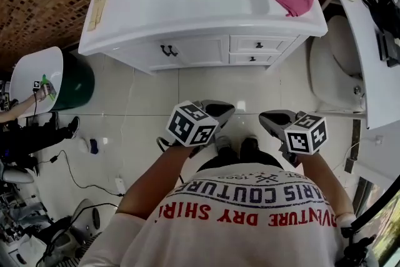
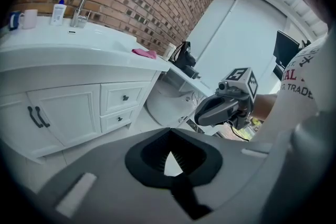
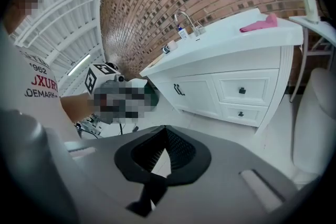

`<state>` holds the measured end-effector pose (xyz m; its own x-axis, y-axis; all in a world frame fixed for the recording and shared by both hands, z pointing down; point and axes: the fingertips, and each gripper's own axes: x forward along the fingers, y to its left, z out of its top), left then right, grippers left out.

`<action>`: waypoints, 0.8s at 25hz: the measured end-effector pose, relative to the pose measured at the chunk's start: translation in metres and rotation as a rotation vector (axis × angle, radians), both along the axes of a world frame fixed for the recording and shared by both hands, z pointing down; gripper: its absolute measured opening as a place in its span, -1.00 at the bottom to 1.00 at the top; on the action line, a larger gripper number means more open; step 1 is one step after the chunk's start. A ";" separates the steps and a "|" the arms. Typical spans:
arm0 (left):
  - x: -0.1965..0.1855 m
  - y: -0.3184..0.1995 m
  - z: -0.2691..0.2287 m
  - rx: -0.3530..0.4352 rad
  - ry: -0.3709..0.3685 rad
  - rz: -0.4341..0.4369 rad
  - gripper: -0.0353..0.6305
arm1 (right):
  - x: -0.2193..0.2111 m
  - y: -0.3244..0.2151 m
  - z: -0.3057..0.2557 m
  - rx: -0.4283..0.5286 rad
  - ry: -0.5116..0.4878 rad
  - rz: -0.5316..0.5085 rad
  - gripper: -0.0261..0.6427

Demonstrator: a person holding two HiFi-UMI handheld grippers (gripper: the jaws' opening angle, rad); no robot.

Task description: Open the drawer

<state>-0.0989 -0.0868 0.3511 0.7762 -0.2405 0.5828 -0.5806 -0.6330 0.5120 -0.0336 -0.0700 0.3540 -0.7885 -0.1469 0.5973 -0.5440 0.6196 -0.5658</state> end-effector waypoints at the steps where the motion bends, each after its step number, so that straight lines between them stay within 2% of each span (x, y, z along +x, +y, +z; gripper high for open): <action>1: -0.002 -0.005 0.008 0.002 -0.002 -0.010 -0.94 | 0.001 -0.007 0.012 -0.001 0.004 -0.006 -0.90; 5: 0.000 -0.024 0.061 -0.006 0.015 -0.047 -0.94 | 0.012 -0.038 0.075 0.027 0.044 -0.038 -0.90; 9: 0.011 -0.046 0.140 -0.010 0.022 -0.035 -0.94 | 0.025 -0.070 0.172 0.041 0.070 -0.002 -0.90; 15: 0.031 -0.080 0.253 0.027 0.049 -0.029 -0.94 | 0.037 -0.117 0.312 0.062 0.049 0.071 -0.90; 20: 0.027 -0.097 0.329 0.076 0.051 -0.034 -0.94 | 0.032 -0.158 0.397 0.144 0.061 0.080 -0.90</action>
<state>-0.0721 -0.1842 0.6800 0.7951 -0.3094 0.5216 -0.5769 -0.6511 0.4931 -0.0019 -0.2276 0.7513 -0.7339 -0.2952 0.6118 -0.6253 0.6454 -0.4387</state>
